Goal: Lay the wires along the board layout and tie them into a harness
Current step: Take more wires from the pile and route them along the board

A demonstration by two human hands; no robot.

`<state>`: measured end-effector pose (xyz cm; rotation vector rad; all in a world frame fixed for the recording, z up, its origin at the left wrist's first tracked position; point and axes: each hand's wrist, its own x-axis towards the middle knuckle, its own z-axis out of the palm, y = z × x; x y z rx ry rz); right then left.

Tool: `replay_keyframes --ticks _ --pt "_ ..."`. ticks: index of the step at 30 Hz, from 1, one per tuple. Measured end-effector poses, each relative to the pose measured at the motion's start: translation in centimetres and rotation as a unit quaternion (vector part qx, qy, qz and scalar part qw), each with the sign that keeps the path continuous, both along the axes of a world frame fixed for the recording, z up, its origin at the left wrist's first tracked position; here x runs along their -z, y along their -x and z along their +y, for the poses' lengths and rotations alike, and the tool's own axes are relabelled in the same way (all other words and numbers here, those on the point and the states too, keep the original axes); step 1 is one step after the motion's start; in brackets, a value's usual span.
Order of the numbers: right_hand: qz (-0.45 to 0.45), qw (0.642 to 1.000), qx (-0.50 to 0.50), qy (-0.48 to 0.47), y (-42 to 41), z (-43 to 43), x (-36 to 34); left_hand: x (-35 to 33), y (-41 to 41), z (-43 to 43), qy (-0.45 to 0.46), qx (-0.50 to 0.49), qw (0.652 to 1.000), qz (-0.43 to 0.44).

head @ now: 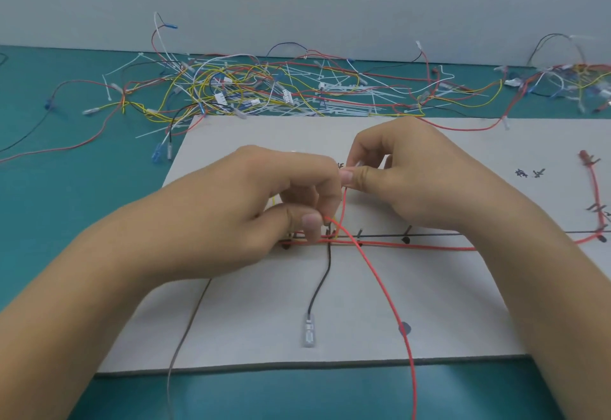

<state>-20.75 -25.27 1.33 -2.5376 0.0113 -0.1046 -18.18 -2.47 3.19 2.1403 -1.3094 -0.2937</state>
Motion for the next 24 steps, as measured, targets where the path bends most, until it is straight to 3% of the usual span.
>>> replay_keyframes --ticks 15,24 --pt "-0.011 0.999 0.042 0.007 -0.3 0.8 1.0 -0.3 -2.0 1.5 0.047 -0.172 0.98 -0.088" --pt "0.0 0.999 0.048 -0.015 -0.6 0.9 1.1 -0.2 -2.0 1.9 -0.054 -0.159 0.983 -0.08"
